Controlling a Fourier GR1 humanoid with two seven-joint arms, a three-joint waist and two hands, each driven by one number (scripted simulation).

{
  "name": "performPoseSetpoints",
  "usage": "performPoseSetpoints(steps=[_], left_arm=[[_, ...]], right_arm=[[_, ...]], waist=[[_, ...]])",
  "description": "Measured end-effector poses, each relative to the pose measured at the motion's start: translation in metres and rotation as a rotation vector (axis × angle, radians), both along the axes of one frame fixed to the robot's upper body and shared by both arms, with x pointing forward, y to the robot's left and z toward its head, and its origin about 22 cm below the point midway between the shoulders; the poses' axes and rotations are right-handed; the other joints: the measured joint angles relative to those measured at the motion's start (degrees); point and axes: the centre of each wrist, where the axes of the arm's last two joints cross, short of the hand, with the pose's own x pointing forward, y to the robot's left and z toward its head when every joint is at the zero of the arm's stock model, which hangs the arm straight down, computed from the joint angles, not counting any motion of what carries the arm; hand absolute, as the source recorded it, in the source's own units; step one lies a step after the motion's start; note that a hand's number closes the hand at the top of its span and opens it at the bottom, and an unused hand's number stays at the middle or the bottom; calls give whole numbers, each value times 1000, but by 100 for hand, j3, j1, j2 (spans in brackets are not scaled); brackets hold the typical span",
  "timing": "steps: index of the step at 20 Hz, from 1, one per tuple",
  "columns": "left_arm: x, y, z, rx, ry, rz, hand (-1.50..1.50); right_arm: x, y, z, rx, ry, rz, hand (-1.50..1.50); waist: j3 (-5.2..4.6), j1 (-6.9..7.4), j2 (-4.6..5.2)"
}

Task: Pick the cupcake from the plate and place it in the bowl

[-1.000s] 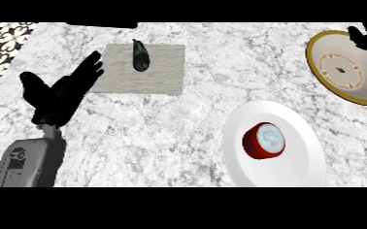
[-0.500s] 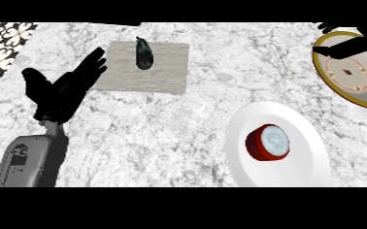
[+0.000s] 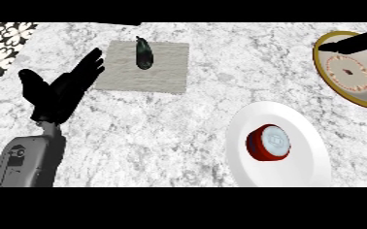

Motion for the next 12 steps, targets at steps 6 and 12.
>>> performPoseSetpoints(steps=[6, 12], left_arm=[[0, 0, 1, -6, -5, 10, 0], [-1, 5, 0, -8, 2, 31, 0]], right_arm=[[-20, -42, 19, 34, -93, -130, -150], [-58, -97, 36, 28, -163, -145, -150]], waist=[[4, -48, 0], [14, -153, -22]])
